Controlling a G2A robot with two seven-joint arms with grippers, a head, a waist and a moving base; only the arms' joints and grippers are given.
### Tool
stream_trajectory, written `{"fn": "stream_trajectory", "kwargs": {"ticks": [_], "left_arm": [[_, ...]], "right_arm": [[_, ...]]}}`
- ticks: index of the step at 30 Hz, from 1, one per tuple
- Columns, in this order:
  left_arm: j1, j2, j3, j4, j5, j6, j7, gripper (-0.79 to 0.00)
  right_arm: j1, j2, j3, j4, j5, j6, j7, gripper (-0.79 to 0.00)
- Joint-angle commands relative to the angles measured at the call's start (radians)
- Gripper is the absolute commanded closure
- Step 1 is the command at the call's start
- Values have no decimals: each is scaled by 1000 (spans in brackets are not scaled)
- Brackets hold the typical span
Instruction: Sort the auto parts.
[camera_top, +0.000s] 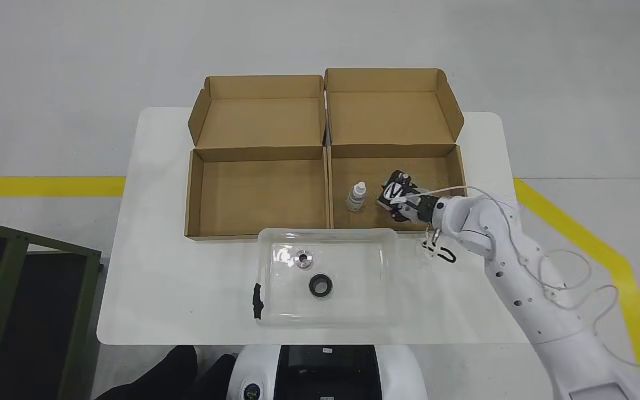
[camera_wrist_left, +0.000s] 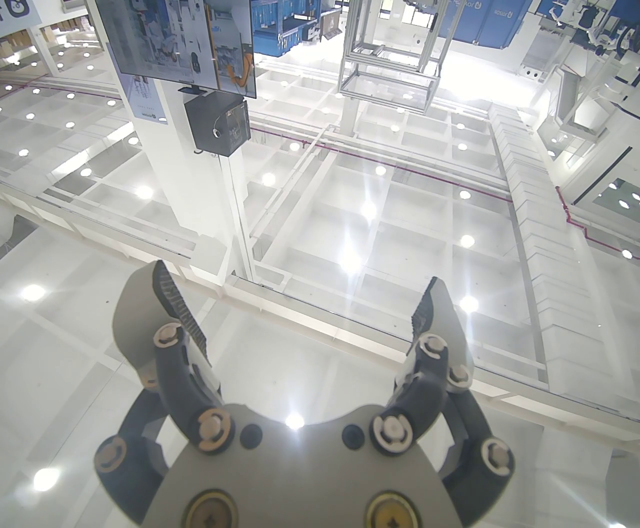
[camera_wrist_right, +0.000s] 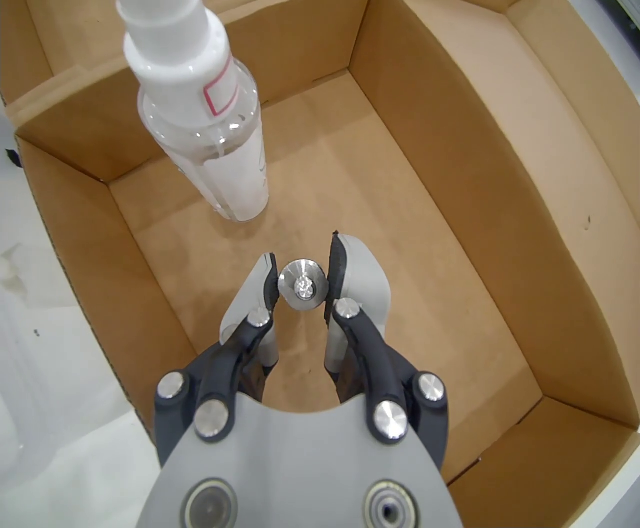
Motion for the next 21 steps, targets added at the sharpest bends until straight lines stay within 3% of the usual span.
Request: {"fn": "stream_trajectory", "kwargs": {"ticks": [1, 10, 16, 21], "left_arm": [[0, 0, 0, 0, 0, 0, 0, -785], [0, 0, 0, 0, 0, 0, 0, -785], [0, 0, 0, 0, 0, 0, 0, -785], [0, 0, 0, 0, 0, 0, 0, -785]], "right_arm": [[3, -1, -3, 3, 0, 1, 1, -265], [8, -1, 11, -34, 15, -12, -8, -336], [-56, 19, 88, -172, 37, -24, -2, -453], [-132, 36, 162, -308, 60, -37, 0, -486]]}}
